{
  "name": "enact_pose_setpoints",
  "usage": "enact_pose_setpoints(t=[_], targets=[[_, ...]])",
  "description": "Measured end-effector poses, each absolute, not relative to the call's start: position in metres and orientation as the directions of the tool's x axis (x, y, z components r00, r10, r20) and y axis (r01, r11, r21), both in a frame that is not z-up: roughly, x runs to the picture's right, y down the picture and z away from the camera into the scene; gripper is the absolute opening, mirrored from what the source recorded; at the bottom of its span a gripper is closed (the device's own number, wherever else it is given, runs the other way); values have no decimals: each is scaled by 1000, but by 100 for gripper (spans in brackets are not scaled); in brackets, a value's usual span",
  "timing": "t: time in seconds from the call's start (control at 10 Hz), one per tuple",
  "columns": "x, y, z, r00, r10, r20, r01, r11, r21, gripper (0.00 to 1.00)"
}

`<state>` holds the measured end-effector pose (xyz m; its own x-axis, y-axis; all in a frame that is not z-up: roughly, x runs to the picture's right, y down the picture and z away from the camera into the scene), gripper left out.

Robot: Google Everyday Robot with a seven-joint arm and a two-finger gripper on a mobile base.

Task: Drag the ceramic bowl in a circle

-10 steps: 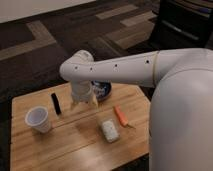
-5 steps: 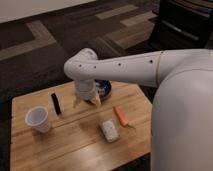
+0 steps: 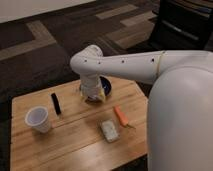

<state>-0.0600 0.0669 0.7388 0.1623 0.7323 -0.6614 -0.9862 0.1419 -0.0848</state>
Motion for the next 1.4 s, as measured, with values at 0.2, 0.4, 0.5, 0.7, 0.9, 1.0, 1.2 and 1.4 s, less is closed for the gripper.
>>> enact_pose_setpoints(t=[0.2, 0.4, 0.5, 0.7, 0.9, 1.0, 1.2, 1.4], targets=[[-57, 56, 753, 226, 712, -665, -972, 205, -112, 65], [-64, 42, 766, 285, 702, -653, -956, 259, -138, 65], [-68, 38, 768, 300, 701, -647, -951, 272, -146, 65], [-65, 37, 769, 297, 702, -647, -952, 272, -141, 65], [-66, 37, 768, 299, 702, -647, -951, 273, -143, 65], [-66, 38, 769, 298, 702, -647, -951, 273, -143, 65], [-67, 39, 779, 287, 708, -645, -956, 255, -145, 65], [-76, 37, 794, 317, 707, -633, -947, 272, -170, 65]])
